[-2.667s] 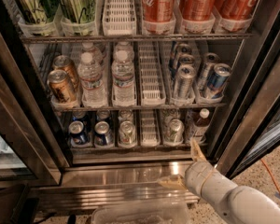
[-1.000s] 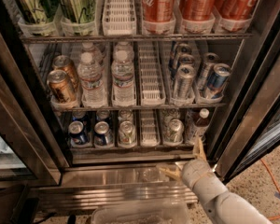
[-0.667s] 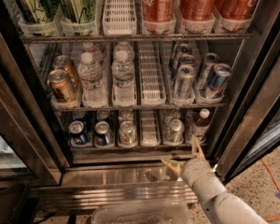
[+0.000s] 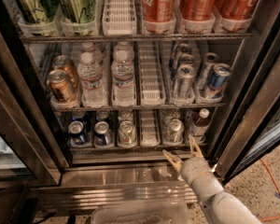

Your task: Pick 7up can from bottom shelf of fridge

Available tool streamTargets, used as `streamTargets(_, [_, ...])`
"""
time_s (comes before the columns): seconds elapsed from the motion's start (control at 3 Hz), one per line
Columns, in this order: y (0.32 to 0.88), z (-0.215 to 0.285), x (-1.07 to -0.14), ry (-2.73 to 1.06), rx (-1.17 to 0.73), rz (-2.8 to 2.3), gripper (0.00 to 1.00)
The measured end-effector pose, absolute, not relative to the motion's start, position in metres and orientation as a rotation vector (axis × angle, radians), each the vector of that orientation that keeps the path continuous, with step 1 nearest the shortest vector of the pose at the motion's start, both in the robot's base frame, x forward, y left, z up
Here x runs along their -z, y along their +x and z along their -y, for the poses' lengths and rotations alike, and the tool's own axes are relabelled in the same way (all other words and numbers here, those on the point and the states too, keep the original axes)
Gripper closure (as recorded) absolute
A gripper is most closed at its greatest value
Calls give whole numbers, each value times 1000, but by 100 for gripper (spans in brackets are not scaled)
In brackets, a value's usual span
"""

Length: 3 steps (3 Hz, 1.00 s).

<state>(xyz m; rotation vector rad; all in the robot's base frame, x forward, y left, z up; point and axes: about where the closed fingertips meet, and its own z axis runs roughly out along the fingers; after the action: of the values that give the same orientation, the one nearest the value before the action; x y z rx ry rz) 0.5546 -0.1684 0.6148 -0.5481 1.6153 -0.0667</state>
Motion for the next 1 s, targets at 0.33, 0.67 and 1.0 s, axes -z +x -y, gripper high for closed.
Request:
streamTargets(0.33, [561,170,-610,-517,64,-1597,24])
streamTargets(0.67, [570,169,-609,-490,65,-1565,23])
streamTargets(1.0, [578,171,-609,-465,87,-1538,24])
